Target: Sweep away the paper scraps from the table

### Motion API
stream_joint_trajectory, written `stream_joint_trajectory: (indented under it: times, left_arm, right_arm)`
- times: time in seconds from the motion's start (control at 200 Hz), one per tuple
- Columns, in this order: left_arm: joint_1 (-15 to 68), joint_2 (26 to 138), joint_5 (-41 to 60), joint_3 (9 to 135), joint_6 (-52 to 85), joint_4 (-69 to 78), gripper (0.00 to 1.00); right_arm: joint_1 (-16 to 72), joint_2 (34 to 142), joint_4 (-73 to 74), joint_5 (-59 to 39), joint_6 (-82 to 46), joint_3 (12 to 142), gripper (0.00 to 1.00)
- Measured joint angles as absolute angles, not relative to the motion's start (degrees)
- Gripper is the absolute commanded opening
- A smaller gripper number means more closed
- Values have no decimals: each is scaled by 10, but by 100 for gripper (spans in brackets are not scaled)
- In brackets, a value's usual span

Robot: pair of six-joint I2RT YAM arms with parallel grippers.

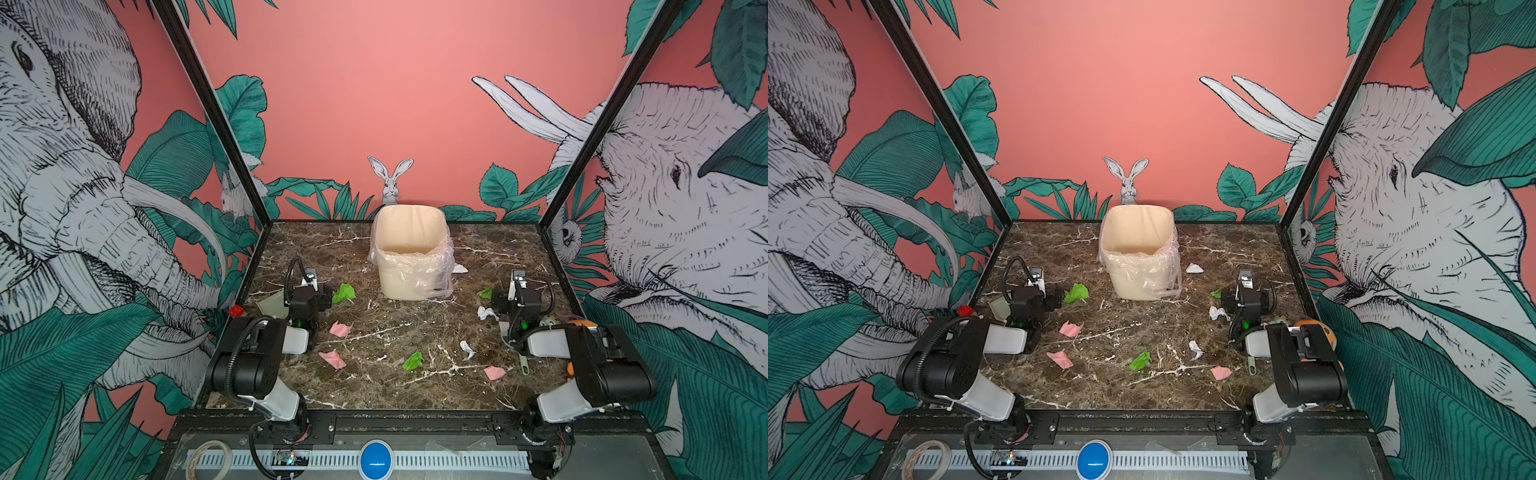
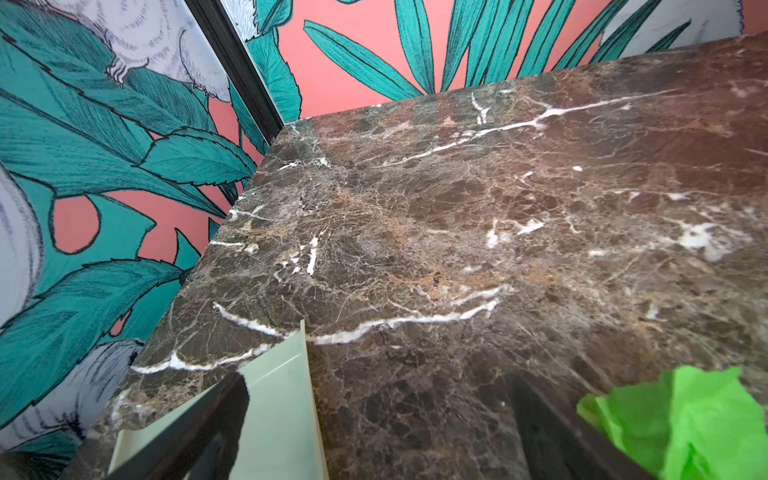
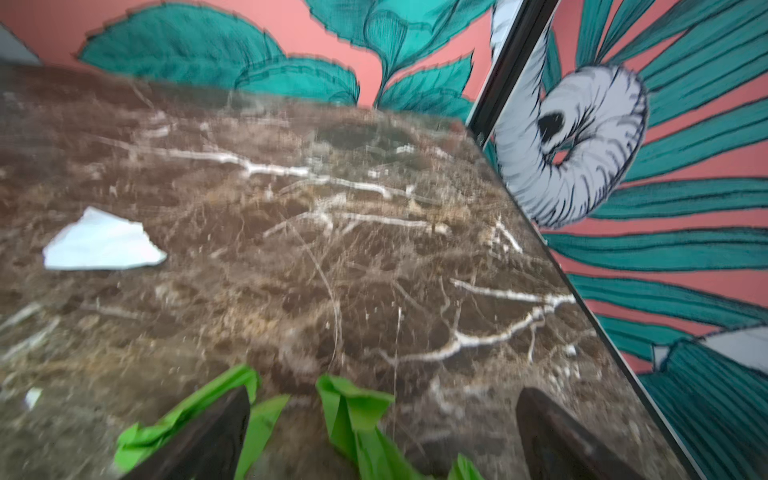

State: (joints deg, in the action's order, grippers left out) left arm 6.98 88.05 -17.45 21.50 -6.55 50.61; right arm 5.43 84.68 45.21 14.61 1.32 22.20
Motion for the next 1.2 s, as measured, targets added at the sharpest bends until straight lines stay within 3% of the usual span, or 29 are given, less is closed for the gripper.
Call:
stream_joint_trajectory:
  times: [0.255, 0.56, 0.935, 1.201]
  left_arm:
    - [74, 685, -163, 333, -45, 227, 100]
    - [124, 596, -156, 408, 3, -38, 99]
    - [131, 601, -136, 490, 23, -166, 100]
    - [131, 613, -113, 520, 54, -208, 100]
  right_arm:
    - [95, 715, 145, 128, -45, 437, 99]
    - [184, 769, -118, -13, -241, 752, 99]
    - [283, 889, -235, -59, -383, 826, 99]
    - [307, 911, -215, -69, -441, 828, 99]
